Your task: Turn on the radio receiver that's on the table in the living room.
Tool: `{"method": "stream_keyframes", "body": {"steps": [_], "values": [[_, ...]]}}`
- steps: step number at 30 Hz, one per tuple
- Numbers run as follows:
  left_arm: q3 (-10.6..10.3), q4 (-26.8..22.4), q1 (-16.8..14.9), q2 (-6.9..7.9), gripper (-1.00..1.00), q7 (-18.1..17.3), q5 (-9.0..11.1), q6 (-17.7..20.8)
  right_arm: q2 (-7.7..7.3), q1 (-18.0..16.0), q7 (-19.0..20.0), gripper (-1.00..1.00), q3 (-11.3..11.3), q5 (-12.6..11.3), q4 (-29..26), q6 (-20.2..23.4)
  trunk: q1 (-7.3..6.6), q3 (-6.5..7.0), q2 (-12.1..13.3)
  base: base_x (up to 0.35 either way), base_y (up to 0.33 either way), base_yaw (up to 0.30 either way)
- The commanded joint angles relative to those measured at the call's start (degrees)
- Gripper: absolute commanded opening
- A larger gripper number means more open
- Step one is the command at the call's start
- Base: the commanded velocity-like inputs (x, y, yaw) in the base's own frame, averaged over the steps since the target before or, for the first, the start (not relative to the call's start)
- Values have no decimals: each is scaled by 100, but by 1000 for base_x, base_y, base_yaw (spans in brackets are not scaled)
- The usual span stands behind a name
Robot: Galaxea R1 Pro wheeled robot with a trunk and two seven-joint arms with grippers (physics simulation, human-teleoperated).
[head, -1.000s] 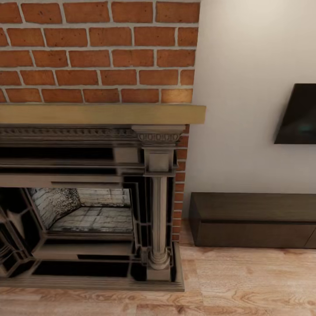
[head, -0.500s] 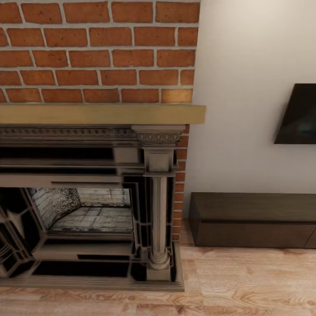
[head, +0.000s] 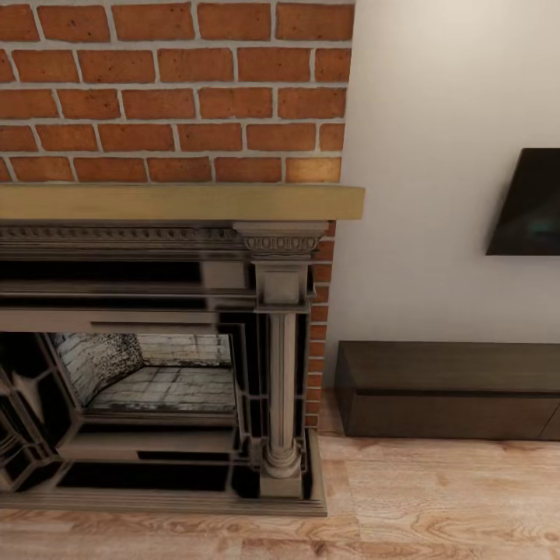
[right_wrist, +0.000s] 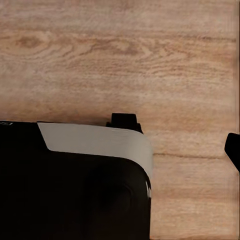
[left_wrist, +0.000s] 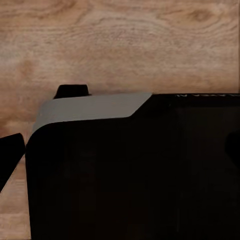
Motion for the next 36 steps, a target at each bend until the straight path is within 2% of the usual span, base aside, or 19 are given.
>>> {"method": "stream_keyframes", "body": {"steps": [1,11,14,17,22,26,36], "values": [[-4,-76,0,-25,100,22,-9,71,-6,-2,1,100,0,8,-13,0,0,0,0,0,0,0],[-33,-675,0,-77,100,26,-36,135,-60,-3,-35,100,0,44,-29,-26,0,0,0,0,0,0],[-33,-704,0,-76,100,3,-30,3,-64,-5,-45,100,0,44,-27,-48,0,0,0,0,0,0],[-14,-655,0,-52,100,-5,-38,-395,-70,-5,-49,100,0,45,-26,-59,0,0,0,0,0,-63],[18,-606,0,-13,100,0,-37,-673,-82,-3,-50,100,0,45,-26,-68,0,0,0,0,0,-230],[22,-601,0,-5,100,7,-36,-702,-138,-6,-50,100,0,45,-26,-69,0,0,0,0,0,-271],[29,-600,0,4,100,27,-30,-707,-154,-6,-50,100,0,45,-26,-70,0,0,0,0,-34,-277]]}}
